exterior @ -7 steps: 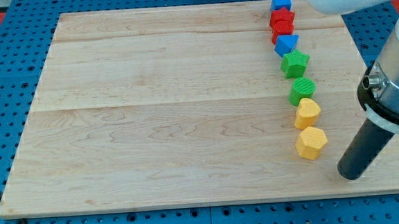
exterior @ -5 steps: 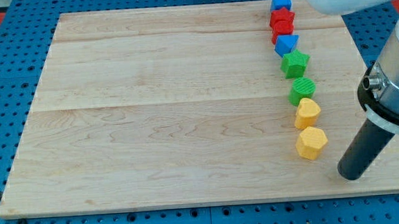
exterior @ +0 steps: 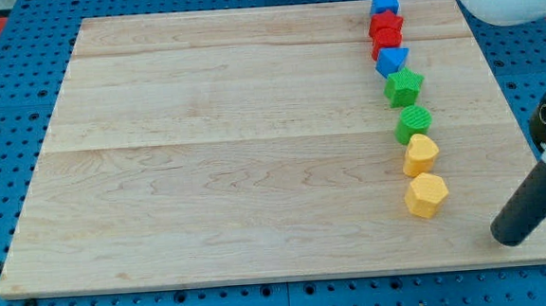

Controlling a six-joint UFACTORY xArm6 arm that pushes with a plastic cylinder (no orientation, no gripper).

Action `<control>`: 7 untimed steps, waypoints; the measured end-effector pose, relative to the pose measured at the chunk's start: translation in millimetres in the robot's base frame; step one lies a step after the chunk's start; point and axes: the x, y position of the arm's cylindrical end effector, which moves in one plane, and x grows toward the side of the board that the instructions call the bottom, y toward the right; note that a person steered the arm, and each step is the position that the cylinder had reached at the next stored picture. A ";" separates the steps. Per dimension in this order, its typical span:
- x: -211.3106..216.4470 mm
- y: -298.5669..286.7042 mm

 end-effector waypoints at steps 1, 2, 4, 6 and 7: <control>5.0 15.8; -20.1 70.2; -89.3 88.5; -94.6 88.5; -94.6 87.8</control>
